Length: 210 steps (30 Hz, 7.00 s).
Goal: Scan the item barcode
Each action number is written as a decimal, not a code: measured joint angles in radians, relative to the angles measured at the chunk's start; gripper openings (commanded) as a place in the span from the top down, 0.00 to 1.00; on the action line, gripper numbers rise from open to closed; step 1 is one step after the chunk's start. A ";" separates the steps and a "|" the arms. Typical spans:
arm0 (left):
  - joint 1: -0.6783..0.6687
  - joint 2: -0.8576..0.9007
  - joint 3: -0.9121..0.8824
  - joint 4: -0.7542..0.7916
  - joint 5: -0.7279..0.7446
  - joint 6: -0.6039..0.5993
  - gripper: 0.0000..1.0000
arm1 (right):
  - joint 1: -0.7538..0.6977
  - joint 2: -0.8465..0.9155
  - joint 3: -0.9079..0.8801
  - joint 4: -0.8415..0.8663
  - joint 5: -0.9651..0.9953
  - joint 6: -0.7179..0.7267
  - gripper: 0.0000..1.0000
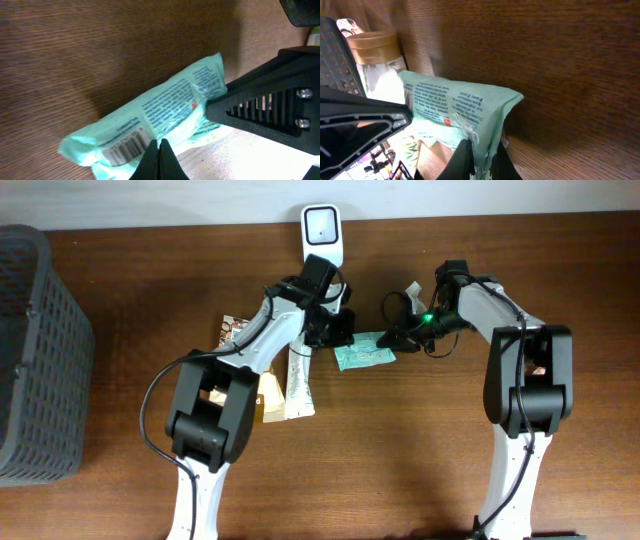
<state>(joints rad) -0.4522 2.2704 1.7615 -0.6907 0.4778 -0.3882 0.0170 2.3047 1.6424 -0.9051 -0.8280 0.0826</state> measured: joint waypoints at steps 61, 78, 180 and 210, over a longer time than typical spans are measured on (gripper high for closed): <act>0.051 0.075 0.138 -0.274 -0.006 0.022 1.00 | 0.022 0.021 -0.010 0.046 -0.119 -0.094 0.96; 0.481 -0.226 0.387 -0.529 -0.233 0.152 0.09 | -0.032 -0.374 -0.015 0.174 -0.299 -0.086 0.96; 0.599 -0.224 0.383 -0.568 -0.266 0.153 0.01 | 0.413 -0.806 -0.009 0.002 1.157 0.237 0.96; 0.599 -0.224 0.383 -0.568 -0.266 0.153 0.01 | -0.253 -0.562 -0.380 -0.020 0.865 0.338 0.59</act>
<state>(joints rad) 0.1463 2.0468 2.1448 -1.2583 0.2115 -0.2348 -0.2356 1.7424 1.2629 -0.9249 0.0368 0.4202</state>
